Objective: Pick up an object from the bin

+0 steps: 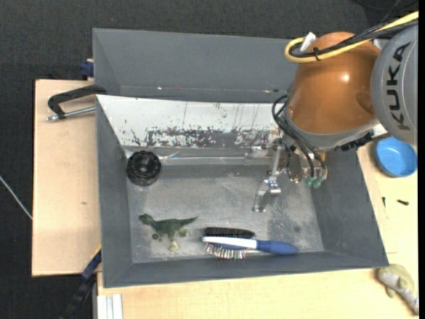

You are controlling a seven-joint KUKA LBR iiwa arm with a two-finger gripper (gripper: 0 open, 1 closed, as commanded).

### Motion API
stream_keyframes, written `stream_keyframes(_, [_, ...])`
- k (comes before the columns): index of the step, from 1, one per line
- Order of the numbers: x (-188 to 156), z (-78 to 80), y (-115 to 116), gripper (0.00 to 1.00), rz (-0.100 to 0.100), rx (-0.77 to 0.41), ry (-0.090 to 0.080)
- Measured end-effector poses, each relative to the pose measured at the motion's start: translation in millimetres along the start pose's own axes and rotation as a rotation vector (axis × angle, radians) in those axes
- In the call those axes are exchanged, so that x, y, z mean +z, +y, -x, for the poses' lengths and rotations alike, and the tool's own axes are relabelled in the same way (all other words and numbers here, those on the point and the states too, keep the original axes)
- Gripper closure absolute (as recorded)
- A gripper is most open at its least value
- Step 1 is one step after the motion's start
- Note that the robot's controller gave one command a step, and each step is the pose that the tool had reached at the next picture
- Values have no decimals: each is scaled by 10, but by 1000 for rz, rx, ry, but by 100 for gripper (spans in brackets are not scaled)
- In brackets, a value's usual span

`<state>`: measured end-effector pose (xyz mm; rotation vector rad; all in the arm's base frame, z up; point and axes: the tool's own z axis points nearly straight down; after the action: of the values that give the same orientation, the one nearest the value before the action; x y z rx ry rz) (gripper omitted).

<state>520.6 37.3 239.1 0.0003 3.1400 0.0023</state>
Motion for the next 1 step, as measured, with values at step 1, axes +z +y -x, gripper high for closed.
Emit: stream_keyframes(1, [1224,-312,484,0,1,92,12])
